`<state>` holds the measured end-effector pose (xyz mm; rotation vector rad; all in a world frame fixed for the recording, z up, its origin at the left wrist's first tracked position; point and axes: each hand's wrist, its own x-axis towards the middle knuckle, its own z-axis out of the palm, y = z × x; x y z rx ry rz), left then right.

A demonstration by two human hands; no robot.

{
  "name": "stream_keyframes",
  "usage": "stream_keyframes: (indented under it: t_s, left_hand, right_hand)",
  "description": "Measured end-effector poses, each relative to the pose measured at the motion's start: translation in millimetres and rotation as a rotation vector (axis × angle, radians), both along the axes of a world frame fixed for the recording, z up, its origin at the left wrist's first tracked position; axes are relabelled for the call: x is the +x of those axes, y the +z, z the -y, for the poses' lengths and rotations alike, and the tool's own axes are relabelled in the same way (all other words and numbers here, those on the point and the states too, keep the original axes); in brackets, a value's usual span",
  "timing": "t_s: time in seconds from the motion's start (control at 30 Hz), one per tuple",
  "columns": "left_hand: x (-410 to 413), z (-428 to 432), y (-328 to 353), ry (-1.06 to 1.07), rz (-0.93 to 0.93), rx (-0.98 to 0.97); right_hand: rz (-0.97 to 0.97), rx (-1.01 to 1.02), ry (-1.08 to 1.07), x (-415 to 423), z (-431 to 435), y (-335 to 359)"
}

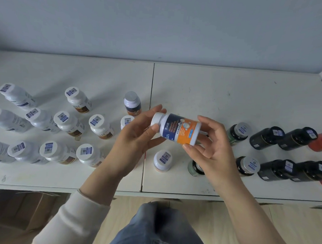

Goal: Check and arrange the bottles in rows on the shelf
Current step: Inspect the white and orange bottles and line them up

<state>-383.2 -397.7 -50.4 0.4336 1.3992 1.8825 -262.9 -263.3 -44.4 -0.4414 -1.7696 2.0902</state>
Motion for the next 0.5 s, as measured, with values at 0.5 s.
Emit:
stream_keyframes:
  t_s: [0.5]
  left_hand:
    - [-46.3, -20.3, -5.6, -0.103, -0.489, -0.313]
  right_hand:
    - [0.574, 1.378, 0.057, -18.6, -18.9, 10.1]
